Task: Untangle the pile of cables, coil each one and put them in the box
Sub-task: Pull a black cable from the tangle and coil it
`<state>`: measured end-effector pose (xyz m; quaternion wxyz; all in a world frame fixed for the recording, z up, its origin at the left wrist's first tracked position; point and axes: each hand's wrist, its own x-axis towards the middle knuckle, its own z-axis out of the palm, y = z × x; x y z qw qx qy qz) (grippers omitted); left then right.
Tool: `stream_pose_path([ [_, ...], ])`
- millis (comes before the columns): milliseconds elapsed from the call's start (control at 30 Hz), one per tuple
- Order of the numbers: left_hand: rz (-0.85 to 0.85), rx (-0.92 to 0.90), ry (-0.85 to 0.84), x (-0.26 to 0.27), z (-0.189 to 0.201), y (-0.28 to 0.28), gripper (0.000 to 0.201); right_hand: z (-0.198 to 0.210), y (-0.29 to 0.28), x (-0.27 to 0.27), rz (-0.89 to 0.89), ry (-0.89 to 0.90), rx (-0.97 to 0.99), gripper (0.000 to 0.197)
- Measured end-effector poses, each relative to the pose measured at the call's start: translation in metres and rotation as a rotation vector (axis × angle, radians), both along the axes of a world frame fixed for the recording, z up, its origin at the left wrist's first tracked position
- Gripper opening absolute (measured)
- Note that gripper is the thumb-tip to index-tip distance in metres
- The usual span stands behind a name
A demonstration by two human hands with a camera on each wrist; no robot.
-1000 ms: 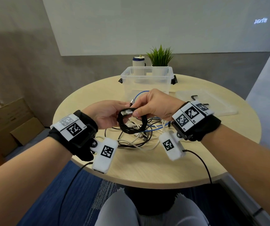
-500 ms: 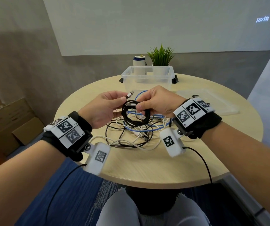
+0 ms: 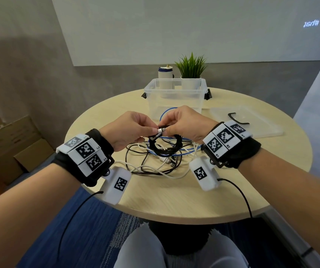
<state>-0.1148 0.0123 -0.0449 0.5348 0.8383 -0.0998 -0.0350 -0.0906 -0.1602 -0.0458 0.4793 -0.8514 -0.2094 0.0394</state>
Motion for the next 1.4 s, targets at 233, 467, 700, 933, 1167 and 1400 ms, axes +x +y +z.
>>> stream_pose_path([
  [233,0.021,-0.028,-0.058,0.003,-0.005,-0.002,0.013,0.000,-0.001,-0.002,0.015,0.040,0.061,0.022],
  [467,0.038,0.004,-0.025,0.004,-0.007,0.000,0.012,-0.002,0.001,-0.001,-0.007,0.084,0.121,0.015],
  [700,0.090,0.098,-0.103,0.008,-0.013,-0.004,0.016,-0.001,0.002,-0.002,0.012,0.081,0.073,0.020],
  [933,0.040,0.382,-0.288,0.006,-0.010,-0.010,0.003,0.005,0.003,-0.003,0.001,0.096,0.115,0.019],
  [1167,0.116,0.377,-0.326,0.008,-0.012,-0.014,0.004,0.006,0.004,-0.003,-0.009,0.117,0.163,0.019],
  [1400,0.115,0.413,-0.369,0.008,-0.011,-0.017,0.004,0.006,0.004,-0.002,-0.046,0.104,0.202,0.014],
])
